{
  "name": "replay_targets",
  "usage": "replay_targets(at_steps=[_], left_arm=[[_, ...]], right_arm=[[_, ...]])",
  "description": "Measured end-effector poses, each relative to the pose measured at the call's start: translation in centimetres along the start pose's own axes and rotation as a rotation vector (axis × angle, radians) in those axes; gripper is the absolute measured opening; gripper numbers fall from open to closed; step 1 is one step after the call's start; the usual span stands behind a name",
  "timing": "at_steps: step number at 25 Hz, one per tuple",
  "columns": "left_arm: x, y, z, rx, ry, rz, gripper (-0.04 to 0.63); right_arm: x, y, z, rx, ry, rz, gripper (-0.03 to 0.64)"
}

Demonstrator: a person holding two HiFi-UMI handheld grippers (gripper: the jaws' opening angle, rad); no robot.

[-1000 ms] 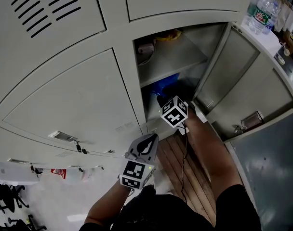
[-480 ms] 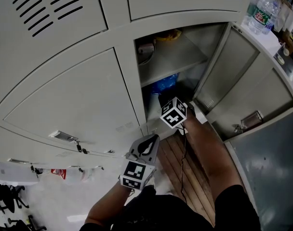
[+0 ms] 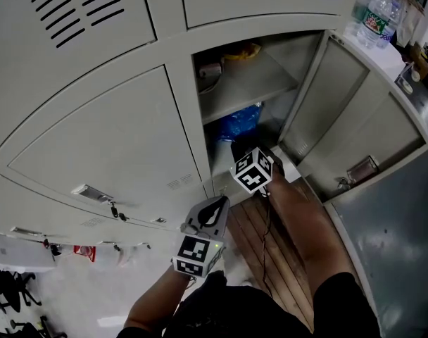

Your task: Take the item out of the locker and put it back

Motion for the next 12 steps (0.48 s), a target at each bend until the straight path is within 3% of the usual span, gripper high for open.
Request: replay_targets(at_steps=[12], left_arm=[[-1.5,-0.6,-3.2,0.001,-0.02,-0.023,0.003]], right_arm=[[-6.6,-0.2,0.2,0.071,-0.007,-0.063,0.018]])
Point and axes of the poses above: the fingertips, and each gripper's own axes: x forward along the fingers, z to its left, y out of its underside, the point moved 2 cm from there along -x, backward along the fingers, and after that the axes turned 15 degrees about y, right-handed, at the moved point
